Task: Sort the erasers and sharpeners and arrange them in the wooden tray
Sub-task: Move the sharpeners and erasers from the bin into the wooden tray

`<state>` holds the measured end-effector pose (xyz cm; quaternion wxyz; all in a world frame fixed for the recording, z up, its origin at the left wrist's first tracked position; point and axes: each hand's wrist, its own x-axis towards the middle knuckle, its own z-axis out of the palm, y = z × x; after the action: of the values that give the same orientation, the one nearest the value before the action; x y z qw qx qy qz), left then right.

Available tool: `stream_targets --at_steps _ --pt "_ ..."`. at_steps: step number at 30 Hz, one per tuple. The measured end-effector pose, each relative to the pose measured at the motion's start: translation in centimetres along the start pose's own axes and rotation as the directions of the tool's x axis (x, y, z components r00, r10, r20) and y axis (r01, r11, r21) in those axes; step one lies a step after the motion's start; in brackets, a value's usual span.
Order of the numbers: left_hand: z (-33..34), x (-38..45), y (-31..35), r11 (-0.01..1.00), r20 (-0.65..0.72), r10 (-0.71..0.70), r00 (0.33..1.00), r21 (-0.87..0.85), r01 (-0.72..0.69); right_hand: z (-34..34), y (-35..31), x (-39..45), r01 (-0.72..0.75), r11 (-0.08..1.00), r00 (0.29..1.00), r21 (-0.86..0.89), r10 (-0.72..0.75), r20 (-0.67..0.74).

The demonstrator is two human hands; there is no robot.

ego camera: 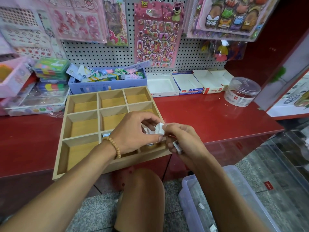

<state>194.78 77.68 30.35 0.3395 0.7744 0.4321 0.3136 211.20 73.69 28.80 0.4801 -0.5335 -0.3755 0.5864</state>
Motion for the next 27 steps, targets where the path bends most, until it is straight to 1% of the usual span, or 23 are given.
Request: stream_targets --at_steps 1,2,3,5,6,7,10,17,22,27 --pt "-0.2 0.1 -0.1 0.998 0.003 -0.015 1.000 0.061 0.015 0.0 0.1 0.1 -0.006 1.000 1.000 -0.018 0.005 -0.016" --pt "-0.4 0.2 -0.3 0.985 0.018 -0.026 1.000 0.174 0.023 -0.1 0.1 0.3 -0.010 0.999 0.999 -0.035 0.009 -0.044" --pt "-0.6 0.3 -0.5 0.947 0.049 -0.041 0.998 0.319 0.023 -0.2 0.1 0.4 -0.013 0.999 0.997 -0.048 0.009 -0.080" --pt "-0.7 0.4 -0.8 0.809 0.128 -0.104 0.986 0.588 0.008 -0.7 0.2 0.5 -0.010 0.998 0.989 -0.055 0.002 -0.146" --pt "-0.6 0.4 -1.0 0.748 0.154 -0.137 0.978 0.663 0.000 -1.0 0.2 0.6 -0.007 0.998 0.986 -0.059 -0.003 -0.169" --pt "-0.4 0.4 -1.2 0.710 0.169 -0.157 0.973 0.704 -0.007 -1.3 0.2 0.6 -0.004 0.998 0.983 -0.067 -0.008 -0.185" --pt "0.4 0.5 -1.7 0.642 0.161 -0.160 0.974 0.767 -0.021 -1.8 0.3 0.5 -0.001 0.997 0.978 -0.073 -0.014 -0.207" --pt "1.7 0.9 -2.1 0.527 0.099 -0.184 0.978 0.850 0.014 -2.2 0.6 0.8 -0.001 0.998 0.975 -0.062 -0.012 -0.221" --pt "1.6 1.1 -1.8 0.515 0.083 -0.220 0.972 0.856 0.043 -2.3 0.9 1.1 -0.003 0.998 0.973 -0.059 -0.011 -0.229" --pt "1.2 0.7 -1.9 0.574 0.065 -0.231 0.971 0.815 0.082 -2.4 1.2 1.1 -0.012 0.999 0.974 -0.039 0.002 -0.227"
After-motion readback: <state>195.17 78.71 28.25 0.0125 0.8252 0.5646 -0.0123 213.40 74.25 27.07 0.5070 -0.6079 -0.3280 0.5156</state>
